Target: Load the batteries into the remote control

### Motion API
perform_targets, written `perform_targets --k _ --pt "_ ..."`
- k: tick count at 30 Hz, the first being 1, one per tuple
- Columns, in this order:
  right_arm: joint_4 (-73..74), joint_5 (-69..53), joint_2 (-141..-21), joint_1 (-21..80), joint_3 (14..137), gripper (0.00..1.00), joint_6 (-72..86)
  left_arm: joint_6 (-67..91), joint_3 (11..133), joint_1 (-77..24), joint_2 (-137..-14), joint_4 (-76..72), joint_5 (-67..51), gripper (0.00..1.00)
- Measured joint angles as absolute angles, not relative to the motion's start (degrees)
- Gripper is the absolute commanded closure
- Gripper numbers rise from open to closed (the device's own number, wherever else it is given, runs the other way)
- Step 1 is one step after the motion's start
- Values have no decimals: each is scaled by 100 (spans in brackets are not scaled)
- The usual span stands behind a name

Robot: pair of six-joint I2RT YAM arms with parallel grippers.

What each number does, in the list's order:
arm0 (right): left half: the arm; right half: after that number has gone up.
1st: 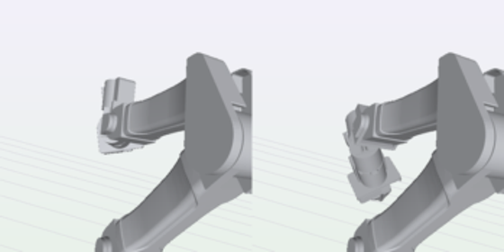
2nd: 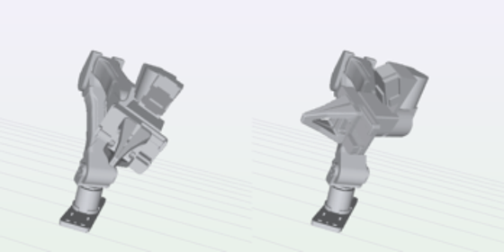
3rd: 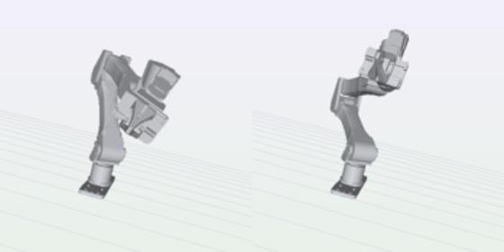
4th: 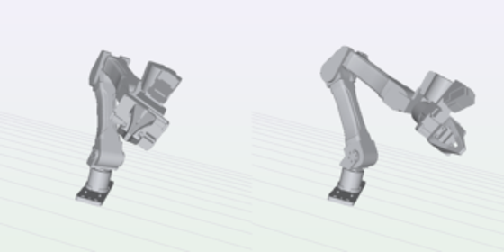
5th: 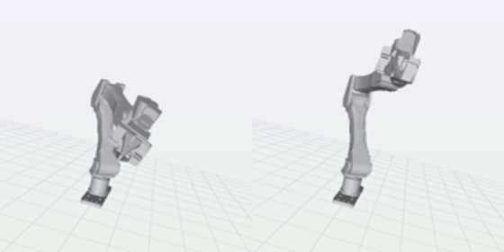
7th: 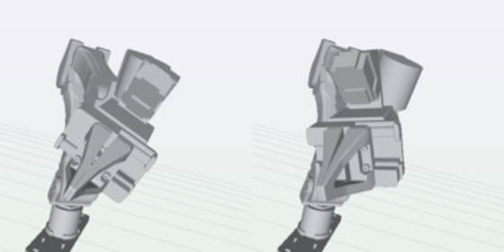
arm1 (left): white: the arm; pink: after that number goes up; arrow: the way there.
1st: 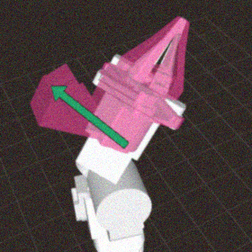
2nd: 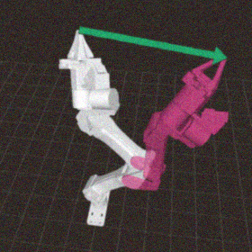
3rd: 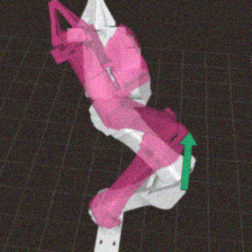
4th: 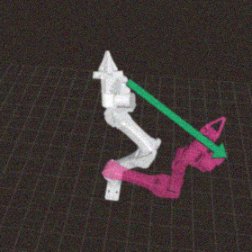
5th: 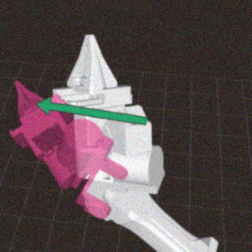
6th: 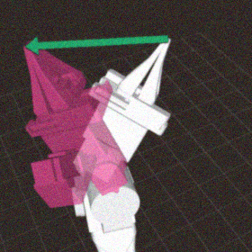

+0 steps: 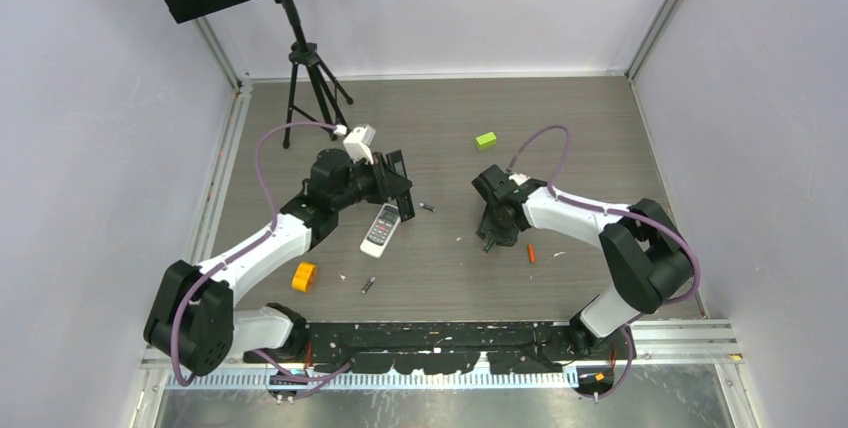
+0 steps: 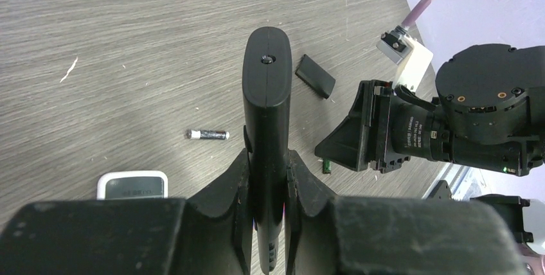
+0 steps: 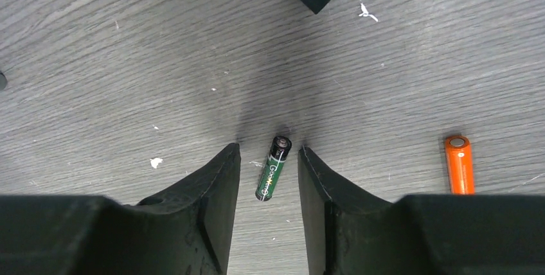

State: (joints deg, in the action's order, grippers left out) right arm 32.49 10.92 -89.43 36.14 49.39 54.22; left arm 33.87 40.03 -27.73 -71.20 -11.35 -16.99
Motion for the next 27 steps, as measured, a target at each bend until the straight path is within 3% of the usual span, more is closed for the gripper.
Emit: perform_targets --k 8,17,27 --pt "3422 1160 -9177 3671 5162 99 5317 3385 3706 -2773 -6864 -1229 -1697 100" --pt "2794 1203 -8825 3909 4939 100 4648 3516 3509 -2773 -6779 -1479 -1907 100" --pt "360 1166 -6613 4705 4066 100 2858 3610 3610 -2773 -6781 -1555 -2298 100"
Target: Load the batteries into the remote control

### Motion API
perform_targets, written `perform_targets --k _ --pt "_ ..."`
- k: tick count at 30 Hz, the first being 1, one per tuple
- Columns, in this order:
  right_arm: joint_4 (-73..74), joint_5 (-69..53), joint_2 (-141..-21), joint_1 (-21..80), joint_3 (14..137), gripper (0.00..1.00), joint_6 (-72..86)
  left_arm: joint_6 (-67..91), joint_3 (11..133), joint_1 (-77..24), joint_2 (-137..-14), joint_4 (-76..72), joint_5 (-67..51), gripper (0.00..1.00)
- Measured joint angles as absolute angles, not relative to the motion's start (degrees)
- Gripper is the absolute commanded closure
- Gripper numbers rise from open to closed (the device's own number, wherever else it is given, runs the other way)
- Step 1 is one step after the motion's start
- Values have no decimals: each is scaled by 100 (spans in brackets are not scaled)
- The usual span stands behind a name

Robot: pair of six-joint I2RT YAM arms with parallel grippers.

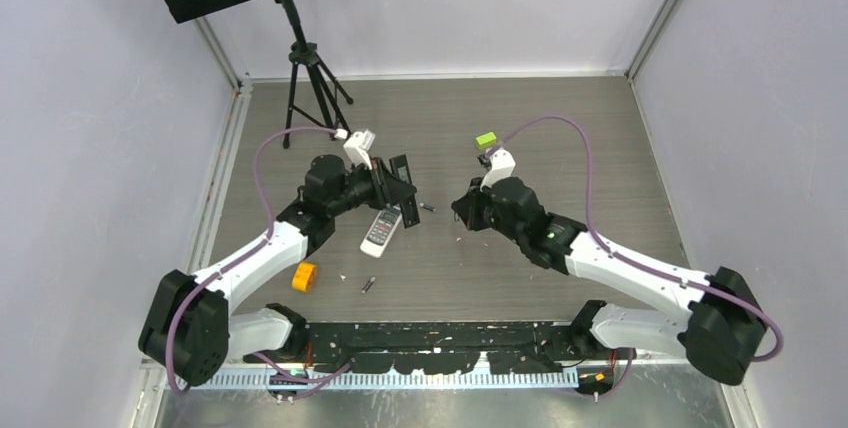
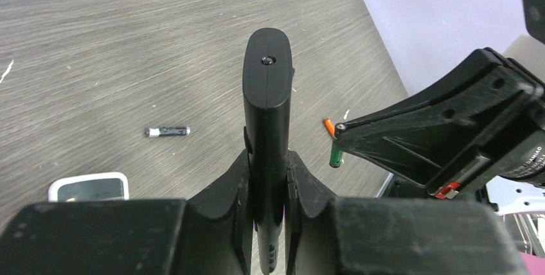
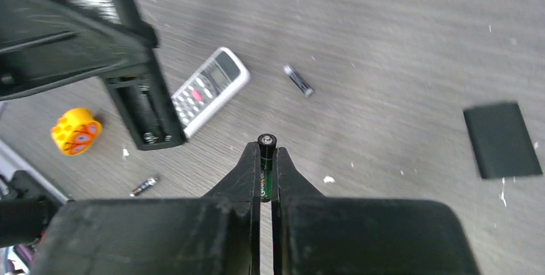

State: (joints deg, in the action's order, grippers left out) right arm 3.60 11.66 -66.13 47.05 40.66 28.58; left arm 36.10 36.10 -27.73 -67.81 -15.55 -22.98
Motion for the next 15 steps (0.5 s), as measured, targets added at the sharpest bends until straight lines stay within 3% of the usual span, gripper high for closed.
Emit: perform_targets --k 15 --pt "-2040 -224 -5660 4759 3218 100 1721 4200 3938 -2773 -7170 -2287 -3485 100"
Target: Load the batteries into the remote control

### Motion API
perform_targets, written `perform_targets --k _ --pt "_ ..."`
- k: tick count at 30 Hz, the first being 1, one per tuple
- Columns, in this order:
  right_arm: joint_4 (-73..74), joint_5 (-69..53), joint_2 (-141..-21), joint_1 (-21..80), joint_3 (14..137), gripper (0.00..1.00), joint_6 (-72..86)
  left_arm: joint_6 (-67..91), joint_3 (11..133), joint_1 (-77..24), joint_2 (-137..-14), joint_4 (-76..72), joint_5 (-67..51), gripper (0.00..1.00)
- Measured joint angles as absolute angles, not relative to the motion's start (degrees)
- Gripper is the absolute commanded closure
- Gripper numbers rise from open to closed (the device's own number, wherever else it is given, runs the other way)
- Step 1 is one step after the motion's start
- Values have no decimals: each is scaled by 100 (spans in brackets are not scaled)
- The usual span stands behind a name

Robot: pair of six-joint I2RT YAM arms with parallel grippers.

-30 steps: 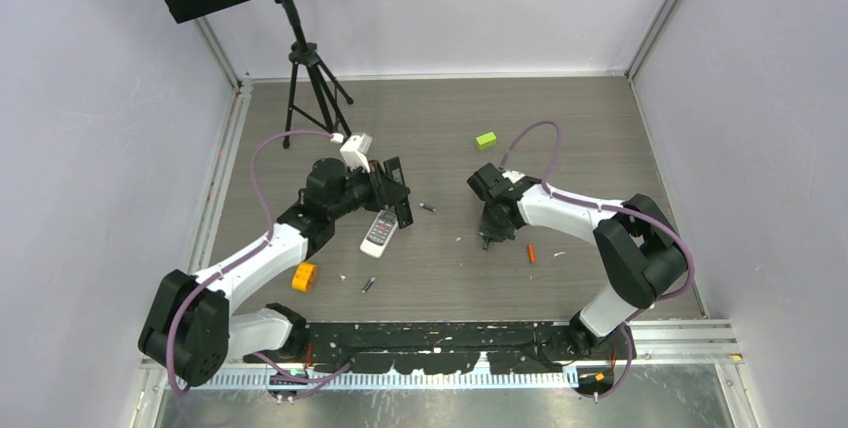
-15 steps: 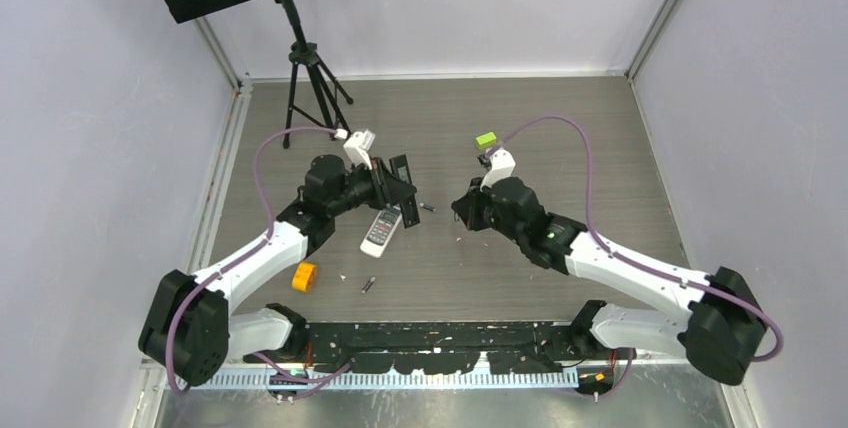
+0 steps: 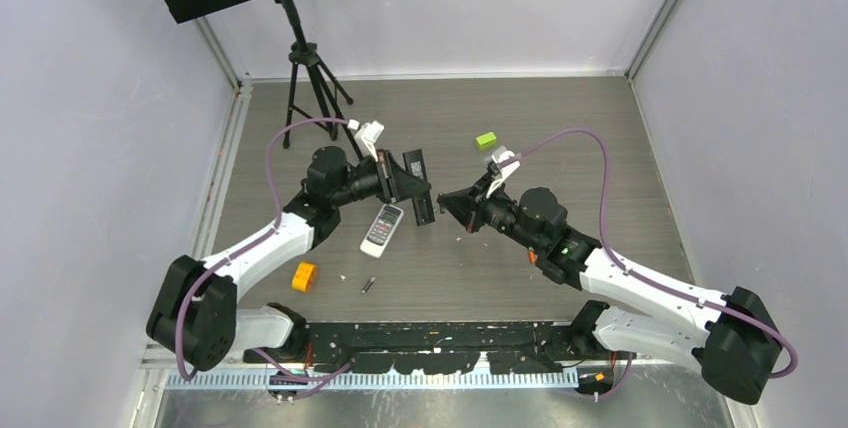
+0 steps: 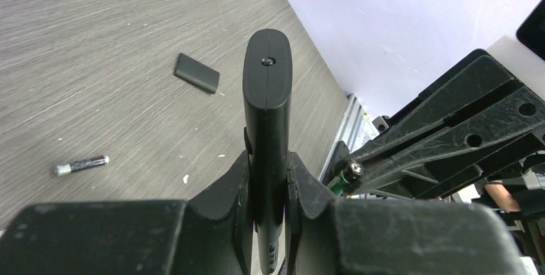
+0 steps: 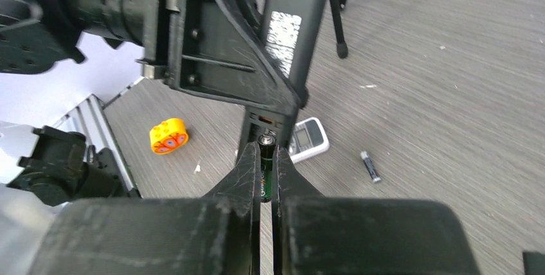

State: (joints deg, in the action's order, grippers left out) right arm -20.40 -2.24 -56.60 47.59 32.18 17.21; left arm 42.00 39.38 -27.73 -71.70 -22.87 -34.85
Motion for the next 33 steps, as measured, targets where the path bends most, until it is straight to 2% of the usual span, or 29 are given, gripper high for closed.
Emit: perform_targets --k 13,26,33 --pt "-2591 -493 -5666 4919 3225 100 1852 5848 3933 -2773 -7734 -4042 -3817 100" --pt "-2956 -8 -5874 4976 3227 100 1848 6355 3933 -2773 -7767 -4303 -3922 100" --pt "-2858 -169 -6003 4976 3358 90 1704 6420 3933 -2762 -7767 -4259 -3935 100"
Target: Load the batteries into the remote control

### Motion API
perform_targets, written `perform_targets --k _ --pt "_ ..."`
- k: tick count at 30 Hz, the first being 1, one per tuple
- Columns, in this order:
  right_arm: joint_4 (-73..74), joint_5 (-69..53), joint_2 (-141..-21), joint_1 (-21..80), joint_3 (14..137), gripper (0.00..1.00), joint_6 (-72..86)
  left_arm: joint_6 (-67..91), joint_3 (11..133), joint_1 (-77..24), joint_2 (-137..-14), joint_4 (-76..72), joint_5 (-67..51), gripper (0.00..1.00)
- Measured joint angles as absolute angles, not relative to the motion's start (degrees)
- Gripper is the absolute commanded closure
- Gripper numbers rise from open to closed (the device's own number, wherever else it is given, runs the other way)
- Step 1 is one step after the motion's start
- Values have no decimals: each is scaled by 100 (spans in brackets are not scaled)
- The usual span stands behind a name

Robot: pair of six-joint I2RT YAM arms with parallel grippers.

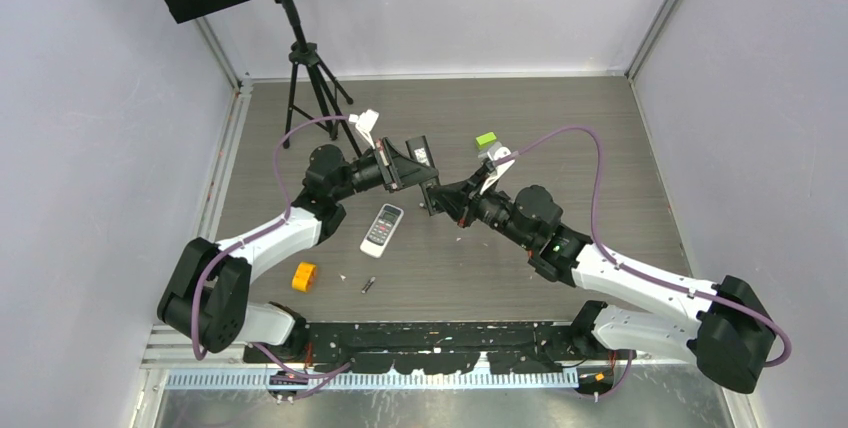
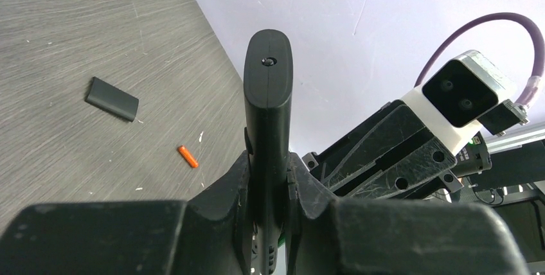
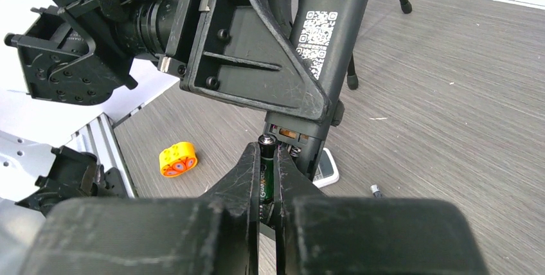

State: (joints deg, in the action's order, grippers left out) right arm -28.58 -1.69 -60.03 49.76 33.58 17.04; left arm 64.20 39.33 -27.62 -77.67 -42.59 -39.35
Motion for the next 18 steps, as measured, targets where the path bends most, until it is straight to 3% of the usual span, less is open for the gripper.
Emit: perform_targets --k 18 --pt "-2102 -290 -6128 4976 3806 76 1531 6462 3933 -2757 -7767 -4261 -3975 100"
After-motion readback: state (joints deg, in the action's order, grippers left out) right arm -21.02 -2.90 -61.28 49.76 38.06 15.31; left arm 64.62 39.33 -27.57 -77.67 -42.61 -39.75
